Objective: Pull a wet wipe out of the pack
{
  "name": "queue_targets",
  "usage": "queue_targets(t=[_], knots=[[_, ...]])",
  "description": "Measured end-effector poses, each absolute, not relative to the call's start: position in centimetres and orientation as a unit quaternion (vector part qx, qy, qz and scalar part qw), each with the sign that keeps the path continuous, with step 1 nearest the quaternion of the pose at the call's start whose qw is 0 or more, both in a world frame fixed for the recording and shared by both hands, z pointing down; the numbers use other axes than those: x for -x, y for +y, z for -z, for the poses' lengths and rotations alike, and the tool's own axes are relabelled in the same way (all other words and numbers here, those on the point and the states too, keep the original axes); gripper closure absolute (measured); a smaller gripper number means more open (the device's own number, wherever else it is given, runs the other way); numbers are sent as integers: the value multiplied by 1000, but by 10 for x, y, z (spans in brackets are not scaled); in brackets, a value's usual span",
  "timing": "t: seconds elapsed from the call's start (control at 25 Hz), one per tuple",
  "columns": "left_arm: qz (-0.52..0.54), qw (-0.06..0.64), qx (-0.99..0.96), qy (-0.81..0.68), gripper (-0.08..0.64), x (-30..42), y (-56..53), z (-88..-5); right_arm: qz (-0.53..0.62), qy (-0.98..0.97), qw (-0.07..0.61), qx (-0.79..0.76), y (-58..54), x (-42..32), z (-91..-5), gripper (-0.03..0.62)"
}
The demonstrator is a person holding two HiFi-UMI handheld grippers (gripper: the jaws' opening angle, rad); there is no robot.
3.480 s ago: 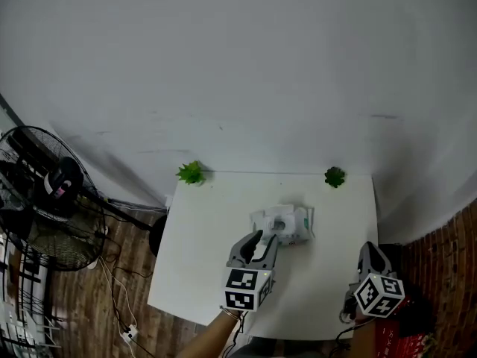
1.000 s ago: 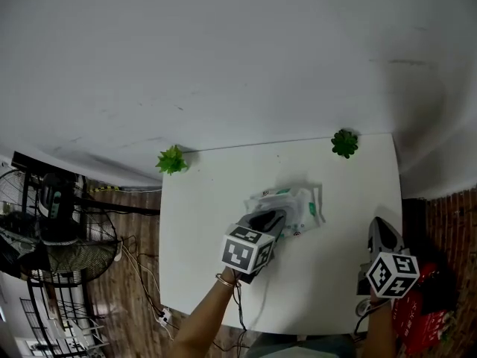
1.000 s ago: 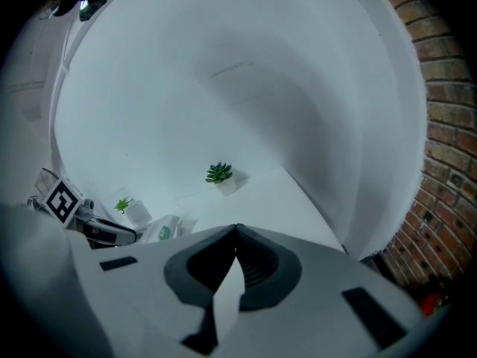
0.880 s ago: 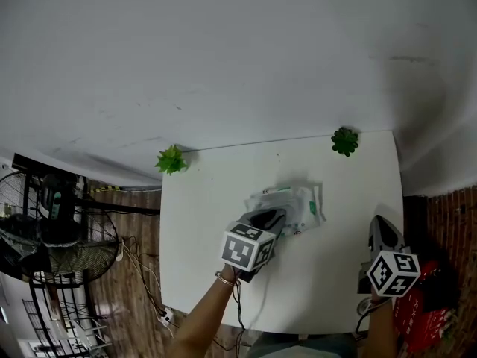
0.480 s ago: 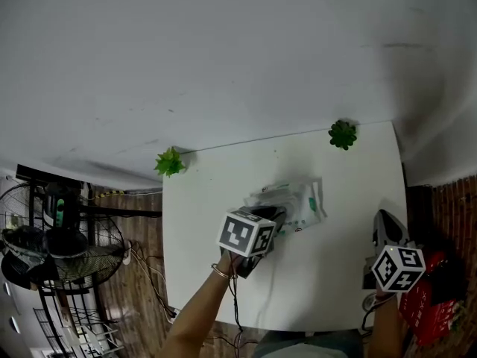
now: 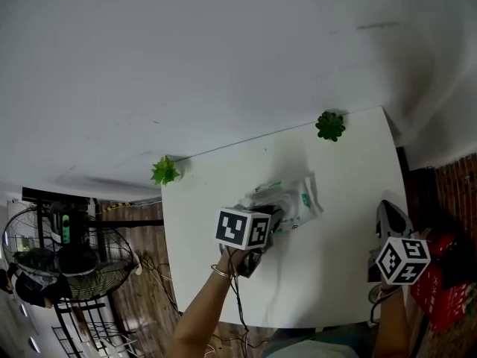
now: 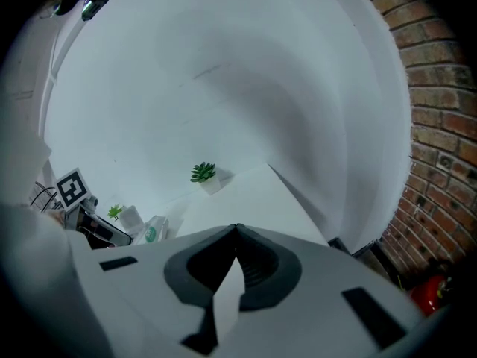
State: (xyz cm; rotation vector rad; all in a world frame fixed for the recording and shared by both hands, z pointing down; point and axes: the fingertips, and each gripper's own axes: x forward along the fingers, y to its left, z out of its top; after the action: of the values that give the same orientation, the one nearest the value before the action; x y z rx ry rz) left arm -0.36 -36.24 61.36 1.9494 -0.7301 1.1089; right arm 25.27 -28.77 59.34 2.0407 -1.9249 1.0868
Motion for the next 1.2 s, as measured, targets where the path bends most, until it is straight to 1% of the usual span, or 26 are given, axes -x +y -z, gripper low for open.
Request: queue_targets(t=[0.4, 0.72, 1.2], knots=[[-429, 433, -744, -275, 459, 3, -361, -621, -364, -635, 61, -679, -287, -257, -597, 591], [-424, 434, -742, -284, 470, 2, -361, -622, -366, -630, 61, -682, -286, -261, -599, 591], [-399, 463, -739, -283, 503, 2, -361, -623, -364, -629, 57, -684, -285, -264, -598, 591]])
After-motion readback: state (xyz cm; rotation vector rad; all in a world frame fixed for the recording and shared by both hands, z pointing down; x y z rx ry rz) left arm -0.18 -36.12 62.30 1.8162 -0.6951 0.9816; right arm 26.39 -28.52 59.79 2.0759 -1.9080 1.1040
